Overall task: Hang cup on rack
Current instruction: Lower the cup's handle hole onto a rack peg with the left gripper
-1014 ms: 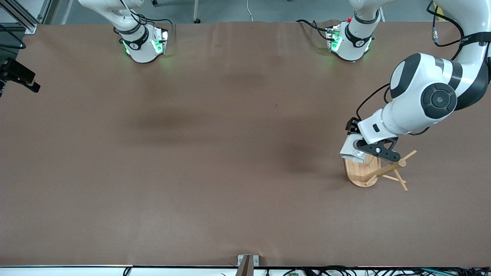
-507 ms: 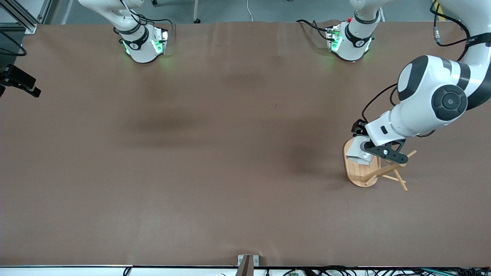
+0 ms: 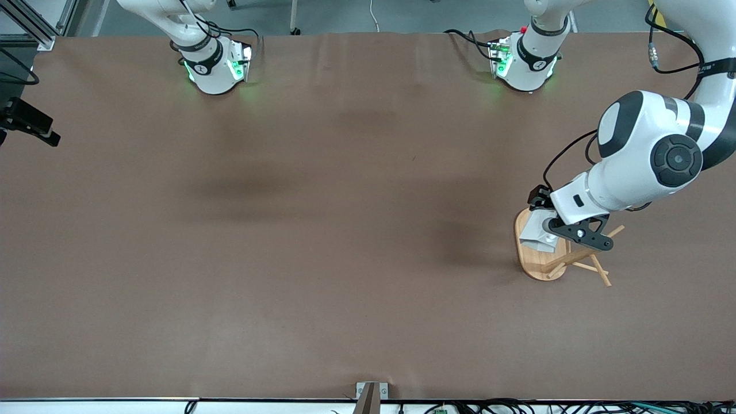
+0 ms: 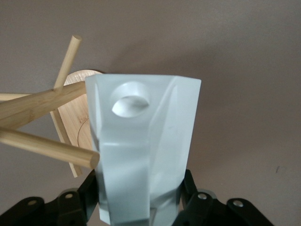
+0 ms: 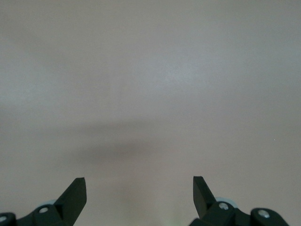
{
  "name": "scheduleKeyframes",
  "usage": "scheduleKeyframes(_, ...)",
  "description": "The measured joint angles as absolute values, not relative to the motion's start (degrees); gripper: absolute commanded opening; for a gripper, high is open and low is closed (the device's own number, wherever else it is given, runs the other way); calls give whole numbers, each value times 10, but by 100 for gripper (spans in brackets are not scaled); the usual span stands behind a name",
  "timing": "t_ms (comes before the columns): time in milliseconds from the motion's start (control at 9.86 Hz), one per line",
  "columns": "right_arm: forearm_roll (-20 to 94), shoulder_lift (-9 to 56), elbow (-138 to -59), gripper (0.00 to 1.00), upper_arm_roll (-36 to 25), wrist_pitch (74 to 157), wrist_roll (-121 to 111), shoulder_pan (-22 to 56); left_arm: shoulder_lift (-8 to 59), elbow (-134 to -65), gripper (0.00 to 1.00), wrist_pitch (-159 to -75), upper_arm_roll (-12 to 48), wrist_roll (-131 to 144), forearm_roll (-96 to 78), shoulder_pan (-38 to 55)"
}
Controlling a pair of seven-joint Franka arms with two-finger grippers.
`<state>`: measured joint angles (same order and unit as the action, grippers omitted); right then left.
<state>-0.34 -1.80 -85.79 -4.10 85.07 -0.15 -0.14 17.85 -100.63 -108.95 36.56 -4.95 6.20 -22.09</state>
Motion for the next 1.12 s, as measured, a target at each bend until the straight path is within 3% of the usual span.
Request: scheduleKeyframes(1116,-3,-17,-859,100,-35,854,-3,4,188,-1006,30,-1095,364,-90,62,-245)
